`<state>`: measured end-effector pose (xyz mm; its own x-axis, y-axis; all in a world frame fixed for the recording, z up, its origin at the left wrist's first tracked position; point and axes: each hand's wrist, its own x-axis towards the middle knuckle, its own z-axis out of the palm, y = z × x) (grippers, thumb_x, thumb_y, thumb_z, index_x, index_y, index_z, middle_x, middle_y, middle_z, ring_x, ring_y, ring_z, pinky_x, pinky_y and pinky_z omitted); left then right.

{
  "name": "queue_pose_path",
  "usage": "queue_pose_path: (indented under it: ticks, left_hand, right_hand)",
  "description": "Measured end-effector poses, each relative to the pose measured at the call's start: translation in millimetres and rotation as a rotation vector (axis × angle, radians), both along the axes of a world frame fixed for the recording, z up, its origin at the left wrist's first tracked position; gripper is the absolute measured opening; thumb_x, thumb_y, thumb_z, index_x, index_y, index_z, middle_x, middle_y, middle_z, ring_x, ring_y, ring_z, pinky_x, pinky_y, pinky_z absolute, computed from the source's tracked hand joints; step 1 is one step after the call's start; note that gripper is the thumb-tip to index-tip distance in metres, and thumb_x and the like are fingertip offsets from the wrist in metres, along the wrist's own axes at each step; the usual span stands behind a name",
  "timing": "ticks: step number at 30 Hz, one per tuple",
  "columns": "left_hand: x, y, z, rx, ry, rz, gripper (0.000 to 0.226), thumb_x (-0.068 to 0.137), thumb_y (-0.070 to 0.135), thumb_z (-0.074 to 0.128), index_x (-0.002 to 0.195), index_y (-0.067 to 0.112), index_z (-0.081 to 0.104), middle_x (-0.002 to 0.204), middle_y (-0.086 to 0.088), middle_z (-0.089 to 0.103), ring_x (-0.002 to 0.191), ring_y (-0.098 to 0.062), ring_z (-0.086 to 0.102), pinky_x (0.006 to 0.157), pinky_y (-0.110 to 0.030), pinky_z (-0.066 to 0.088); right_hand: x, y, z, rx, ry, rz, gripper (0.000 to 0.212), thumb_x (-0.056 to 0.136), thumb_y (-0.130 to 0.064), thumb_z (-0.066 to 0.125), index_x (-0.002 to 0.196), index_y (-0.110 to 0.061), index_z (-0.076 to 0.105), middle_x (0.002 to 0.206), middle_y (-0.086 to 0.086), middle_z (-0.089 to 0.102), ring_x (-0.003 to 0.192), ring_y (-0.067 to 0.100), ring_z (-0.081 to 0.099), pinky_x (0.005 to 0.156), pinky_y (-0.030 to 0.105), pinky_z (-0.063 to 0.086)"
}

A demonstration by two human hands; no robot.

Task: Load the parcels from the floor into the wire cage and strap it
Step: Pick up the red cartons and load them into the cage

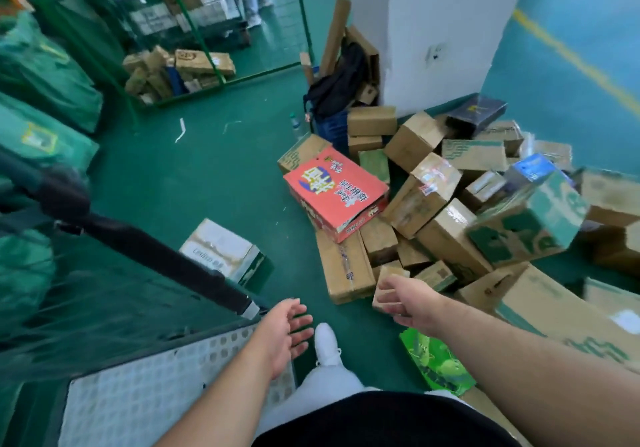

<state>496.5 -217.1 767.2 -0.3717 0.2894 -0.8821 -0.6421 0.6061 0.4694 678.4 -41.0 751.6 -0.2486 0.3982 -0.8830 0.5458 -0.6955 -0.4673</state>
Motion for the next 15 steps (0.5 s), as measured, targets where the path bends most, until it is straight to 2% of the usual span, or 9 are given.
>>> queue_pose_path:
  ticks: [3, 7, 11, 15]
  left_hand:
    - [-37.9, 38.1, -6.6, 0.007, -0.004, -0.106, 0.033, 0.101, 0.039, 0.054, 0.113, 0.011, 0.067, 0.105, -0.009, 0.071, 0.089, -0.027, 0.066, 0.071, -0.035, 0.05]
    - [-86.7, 80.2, -10.0, -0.031, 0.012, -0.273, 0.031, 0.101, 0.039, 0.055, 0.112, 0.013, 0.07, 0.11, -0.009, 0.074, 0.089, -0.024, 0.068, 0.071, -0.035, 0.051]
    - [-135.6, 125.8, -26.4, -0.094, 0.05, -0.361, 0.028, 0.1, 0.039, 0.055, 0.105, 0.015, 0.068, 0.099, -0.005, 0.072, 0.083, -0.023, 0.066, 0.066, -0.032, 0.048]
    - [-151.7, 166.1, -39.5, -0.191, 0.082, -0.433, 0.028, 0.1, 0.039, 0.054, 0.105, 0.015, 0.068, 0.1, -0.004, 0.071, 0.085, -0.023, 0.066, 0.07, -0.033, 0.048]
  right_hand:
    - [-20.5, 24.0, 2.3, 0.007, -0.019, -0.083, 0.027, 0.101, -0.033, 0.052, 0.115, -0.016, 0.067, 0.113, 0.006, 0.071, 0.098, 0.023, 0.065, 0.078, 0.033, 0.048]
    - [-53.6, 48.8, 3.1, 0.012, -0.04, -0.191, 0.025, 0.101, -0.031, 0.052, 0.115, -0.015, 0.066, 0.112, 0.006, 0.07, 0.098, 0.021, 0.064, 0.085, 0.035, 0.047]
    - [-93.2, 63.2, -1.6, -0.004, -0.047, -0.247, 0.025, 0.1, -0.032, 0.05, 0.113, -0.016, 0.066, 0.1, 0.003, 0.069, 0.084, 0.019, 0.059, 0.072, 0.032, 0.044]
    - [-113.7, 65.4, 5.6, -0.065, -0.009, -0.281, 0.026, 0.105, -0.033, 0.046, 0.118, -0.018, 0.063, 0.107, 0.004, 0.068, 0.09, 0.019, 0.06, 0.08, 0.034, 0.044]
